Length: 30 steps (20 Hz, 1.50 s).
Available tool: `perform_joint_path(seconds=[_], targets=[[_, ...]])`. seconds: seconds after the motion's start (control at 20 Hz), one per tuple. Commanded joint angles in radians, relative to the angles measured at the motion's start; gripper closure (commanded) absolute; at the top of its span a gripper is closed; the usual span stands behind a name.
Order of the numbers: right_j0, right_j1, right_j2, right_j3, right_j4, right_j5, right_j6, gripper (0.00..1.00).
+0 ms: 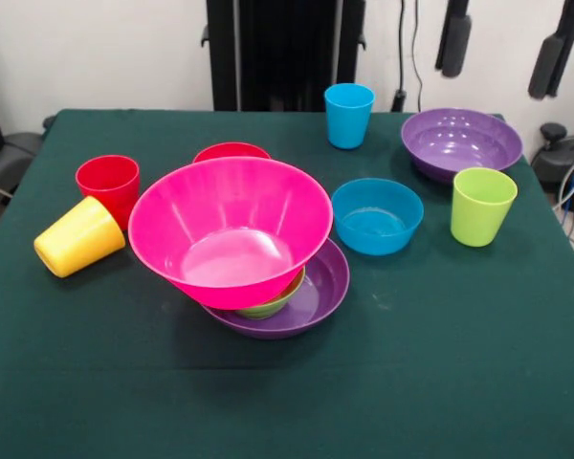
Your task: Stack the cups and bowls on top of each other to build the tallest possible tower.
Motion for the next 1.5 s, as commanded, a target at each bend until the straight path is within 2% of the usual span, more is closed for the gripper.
perform_joint_path(seconds=[0.05,0.2,0.3,0.5,0.65,0.7,0.75,0.9,1.0,1.05,1.1,1.15,1.35,1.45,1.5], targets=[[0.079,-0.179,0.084,0.524,-0.025,-0.227,0.082,0.00],[0.104,-0.211,0.096,0.674,-0.033,-0.358,0.075,0.00],[0.126,-0.214,0.096,0.728,-0.036,-0.402,0.094,0.00],[0.146,-0.246,0.118,0.815,-0.007,-0.392,0.094,0.00],[0.138,-0.251,0.158,0.876,-0.001,-0.460,0.062,0.00],[0.132,-0.245,0.176,0.905,-0.004,-0.532,0.061,0.00],[0.128,-0.241,0.187,0.919,-0.007,-0.560,0.060,0.00],[0.105,-0.231,0.241,0.972,-0.014,-0.682,0.049,0.00],[0.102,-0.207,0.254,0.977,-0.032,-0.692,0.045,0.00],[0.088,-0.206,0.274,0.990,-0.034,-0.718,0.035,0.00],[0.054,-0.209,0.322,1.022,-0.046,-0.811,0.020,0.00],[0.036,-0.207,0.344,1.034,-0.055,-0.830,0.005,0.00],[-0.055,-0.183,0.472,1.048,-0.146,-0.910,-0.100,0.00],[-0.076,-0.163,0.492,1.031,-0.198,-0.937,-0.104,0.00],[-0.066,-0.144,0.469,1.003,-0.215,-0.913,-0.097,0.00]])
